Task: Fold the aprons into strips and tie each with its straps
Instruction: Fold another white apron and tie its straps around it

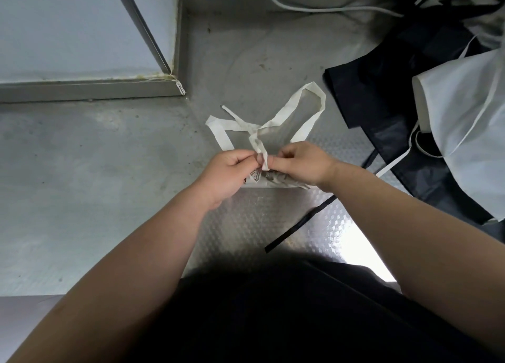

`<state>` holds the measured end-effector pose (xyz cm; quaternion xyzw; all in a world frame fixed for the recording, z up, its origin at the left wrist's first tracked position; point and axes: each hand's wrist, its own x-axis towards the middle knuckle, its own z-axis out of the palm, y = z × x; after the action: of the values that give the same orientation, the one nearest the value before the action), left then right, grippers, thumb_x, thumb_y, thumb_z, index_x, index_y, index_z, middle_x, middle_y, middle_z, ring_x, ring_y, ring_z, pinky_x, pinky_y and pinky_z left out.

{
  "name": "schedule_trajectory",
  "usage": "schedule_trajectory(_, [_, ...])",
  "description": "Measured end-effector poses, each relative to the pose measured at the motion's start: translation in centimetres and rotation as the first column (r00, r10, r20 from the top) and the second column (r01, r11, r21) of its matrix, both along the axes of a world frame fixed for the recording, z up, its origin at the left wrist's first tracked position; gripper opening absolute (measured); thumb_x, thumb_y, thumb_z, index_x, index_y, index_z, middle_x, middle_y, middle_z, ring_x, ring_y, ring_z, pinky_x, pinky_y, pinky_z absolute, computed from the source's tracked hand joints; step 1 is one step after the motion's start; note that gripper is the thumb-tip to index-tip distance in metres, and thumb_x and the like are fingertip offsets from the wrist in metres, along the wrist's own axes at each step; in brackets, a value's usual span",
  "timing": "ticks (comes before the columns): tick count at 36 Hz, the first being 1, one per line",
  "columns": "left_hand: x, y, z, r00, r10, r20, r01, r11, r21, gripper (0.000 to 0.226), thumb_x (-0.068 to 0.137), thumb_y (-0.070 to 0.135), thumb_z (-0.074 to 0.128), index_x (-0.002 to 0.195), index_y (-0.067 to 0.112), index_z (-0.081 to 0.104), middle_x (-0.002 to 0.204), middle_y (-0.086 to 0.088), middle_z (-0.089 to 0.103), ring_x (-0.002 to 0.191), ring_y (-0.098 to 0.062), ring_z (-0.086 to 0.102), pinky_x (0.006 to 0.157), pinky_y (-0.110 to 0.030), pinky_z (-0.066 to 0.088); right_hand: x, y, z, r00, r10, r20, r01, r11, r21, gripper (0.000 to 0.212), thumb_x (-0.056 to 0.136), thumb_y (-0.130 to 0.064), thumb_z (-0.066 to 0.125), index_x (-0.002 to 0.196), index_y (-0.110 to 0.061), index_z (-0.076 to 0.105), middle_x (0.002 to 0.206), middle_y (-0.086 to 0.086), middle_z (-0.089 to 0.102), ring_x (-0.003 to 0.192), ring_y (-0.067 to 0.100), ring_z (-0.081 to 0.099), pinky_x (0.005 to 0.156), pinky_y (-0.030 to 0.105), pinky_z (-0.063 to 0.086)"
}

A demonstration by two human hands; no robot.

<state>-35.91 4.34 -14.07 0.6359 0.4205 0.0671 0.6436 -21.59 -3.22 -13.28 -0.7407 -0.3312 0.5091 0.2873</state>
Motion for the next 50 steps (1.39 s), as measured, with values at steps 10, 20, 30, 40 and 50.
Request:
schedule_trajectory(10, [0.0,0.5,0.0,0.993,0.116,0.032,-0.112,0.987,-0.113,0.023,0.090,0.017,0.061,0.070,0.023,0.069,0.063,0.013,0.062,0.069,-0.005,0.054,0.068,-0.025,0.039,-0.4,-0.3,-0.1,0.973,0.097,0.211,-0.095,0.995,-0.021,0.032,0.085,-0.031,0.063,0.062,-0.012,0.050,0.061,-0.001,0.047,0.060,0.012,0.044,0.057,0.024,0.035])
schedule_trajectory(20, [-0.1,0.3,0.1,0.992,0.067,0.110,-0.050,0.988,-0.148,0.016,0.089,0.010,0.060,0.082,0.013,0.074,0.089,-0.003,0.071,0.093,-0.012,0.061,0.091,-0.025,0.045,-0.2,0.3,0.0,0.968,-0.080,-0.238,0.073,0.997,-0.036,0.026,0.089,-0.011,0.054,0.064,-0.014,0.060,0.047,-0.011,0.054,0.047,0.002,0.046,0.054,0.015,0.036])
schedule_trajectory(30, [-0.2,0.1,-0.5,0.992,0.056,0.113,-0.043,0.993,-0.113,0.014,0.085,0.006,0.065,0.085,0.018,0.071,0.077,0.015,0.072,0.082,0.003,0.064,0.082,-0.010,0.047,-0.3,0.5,-0.2,0.823,-0.225,-0.522,0.233,0.971,-0.051,0.030,0.094,-0.016,0.054,0.067,-0.012,0.066,0.055,0.002,0.058,0.052,0.016,0.043,0.051,0.025,0.032])
schedule_trajectory(40, [0.1,-0.4,-0.8,0.995,0.028,0.093,-0.025,0.999,-0.033,0.021,0.085,0.009,0.066,0.078,0.027,0.072,0.083,0.010,0.071,0.080,0.001,0.060,0.076,-0.009,0.045,-0.4,-0.4,-0.4,0.585,-0.483,-0.651,0.545,0.829,-0.125,0.018,0.101,-0.015,0.041,0.089,-0.007,0.051,0.076,0.007,0.055,0.067,0.019,0.051,0.047,0.022,0.047])
schedule_trajectory(50, [0.4,-1.0,-1.4,0.996,-0.083,-0.024,0.085,0.986,0.144,0.012,0.087,0.014,0.063,0.077,0.009,0.067,0.066,-0.003,0.048,0.061,-0.010,0.038,0.056,-0.019,0.031,-0.3,-2.3,-1.0,0.736,-0.439,-0.515,0.529,0.848,0.032,0.006,0.091,-0.006,0.057,0.093,-0.011,0.058,0.076,0.008,0.058,0.058,0.013,0.056,0.063,0.028,0.056])
